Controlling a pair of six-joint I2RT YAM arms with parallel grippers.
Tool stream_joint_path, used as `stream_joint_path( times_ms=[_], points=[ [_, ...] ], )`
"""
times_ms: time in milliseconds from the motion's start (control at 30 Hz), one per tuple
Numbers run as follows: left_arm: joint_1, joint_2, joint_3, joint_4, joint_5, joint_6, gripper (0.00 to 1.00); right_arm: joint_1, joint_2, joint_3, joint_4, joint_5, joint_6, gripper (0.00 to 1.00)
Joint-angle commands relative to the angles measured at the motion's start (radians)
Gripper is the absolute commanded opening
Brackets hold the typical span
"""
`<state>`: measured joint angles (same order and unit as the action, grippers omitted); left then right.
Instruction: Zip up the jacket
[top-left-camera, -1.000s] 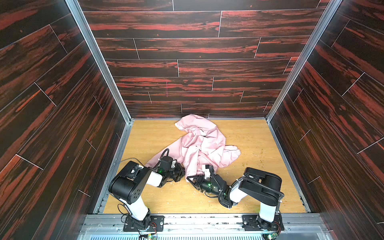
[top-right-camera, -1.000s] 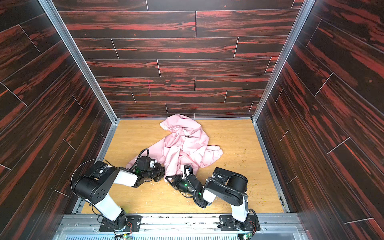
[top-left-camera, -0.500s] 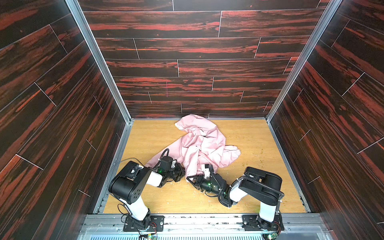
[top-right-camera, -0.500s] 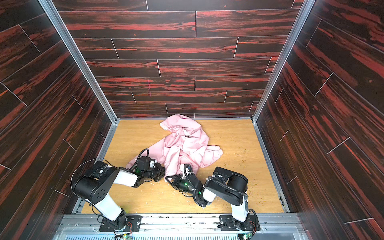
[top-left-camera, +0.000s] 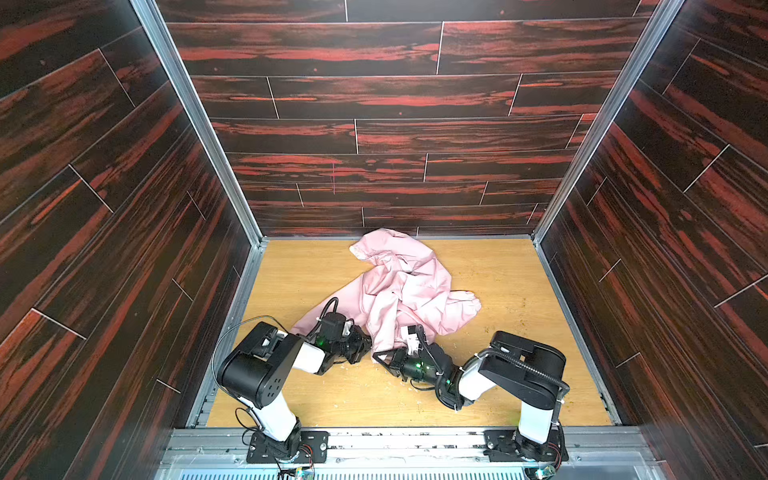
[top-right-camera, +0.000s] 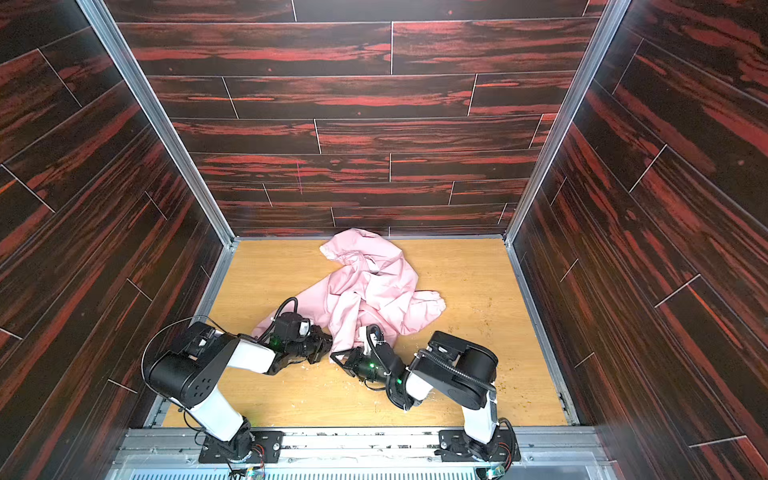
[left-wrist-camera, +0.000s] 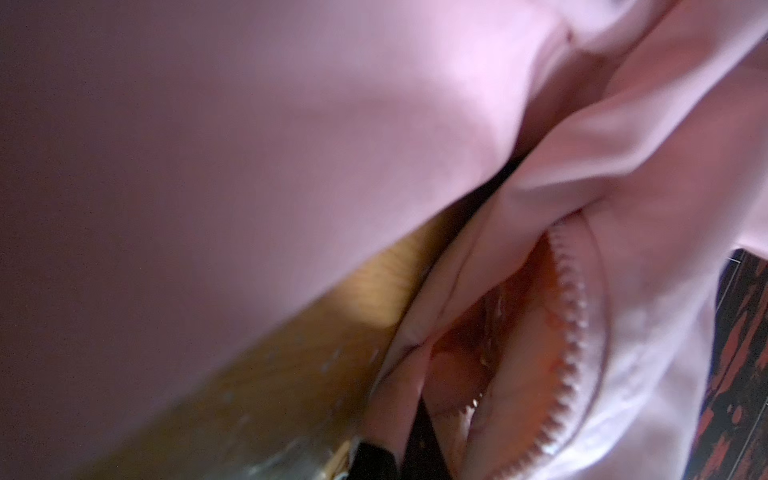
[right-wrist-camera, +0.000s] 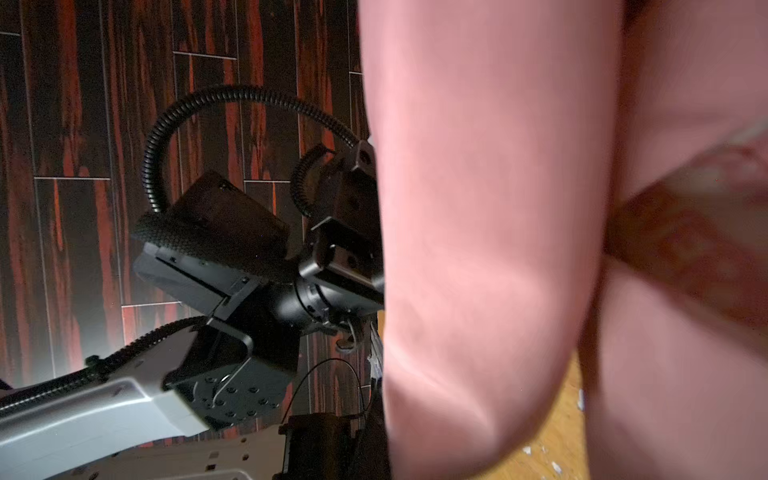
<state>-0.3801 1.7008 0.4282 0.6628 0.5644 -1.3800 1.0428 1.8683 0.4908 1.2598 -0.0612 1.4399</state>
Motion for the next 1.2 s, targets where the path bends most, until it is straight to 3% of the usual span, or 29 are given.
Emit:
stream_joint_path(
  times_ms=[0,100,233,367,467,567,633,733,967,1167],
  points=[
    [0.009,-0.041,0.016,-0.022,0.001,-0.022,0.0,-0.049,-0.121,0.038,-0.121,-0.048,-0.04,0.0],
    [0.018,-0.121,0.044,-0.074,0.013,-0.025,0.0,-0.136,-0.269,0.102,-0.424,-0.068,-0.106,0.0],
    [0.027,-0.234,0.158,-0.186,0.047,0.012,0.0,-0.235,-0.445,0.333,-0.97,0.031,-0.355,0.0],
    [0.033,-0.236,0.292,-0.15,0.102,-0.015,0.0,-0.353,-0.48,0.534,-1.195,0.04,-0.518,0.0],
    [0.038,-0.191,0.384,0.028,0.133,-0.126,0.0,-0.423,-0.476,0.634,-1.247,0.024,-0.599,0.0],
    [0.038,-0.117,0.496,0.217,0.159,-0.262,0.0,-0.465,-0.466,0.71,-1.251,0.047,-0.672,0.0],
    [0.038,-0.064,0.568,0.364,0.149,-0.364,0.0,-0.506,-0.453,0.75,-1.239,-0.003,-0.67,0.0],
    [0.038,0.017,0.702,0.543,0.117,-0.5,0.0,-0.532,-0.462,0.737,-1.098,-0.034,-0.652,0.0],
    [0.037,0.092,0.893,0.655,-0.036,-0.568,0.0,-0.532,-0.416,0.72,-0.732,-0.098,-0.517,0.0],
    [0.031,0.101,0.939,0.707,-0.096,-0.618,0.0,-0.504,-0.357,0.674,-0.365,0.001,-0.399,0.0]
  ],
)
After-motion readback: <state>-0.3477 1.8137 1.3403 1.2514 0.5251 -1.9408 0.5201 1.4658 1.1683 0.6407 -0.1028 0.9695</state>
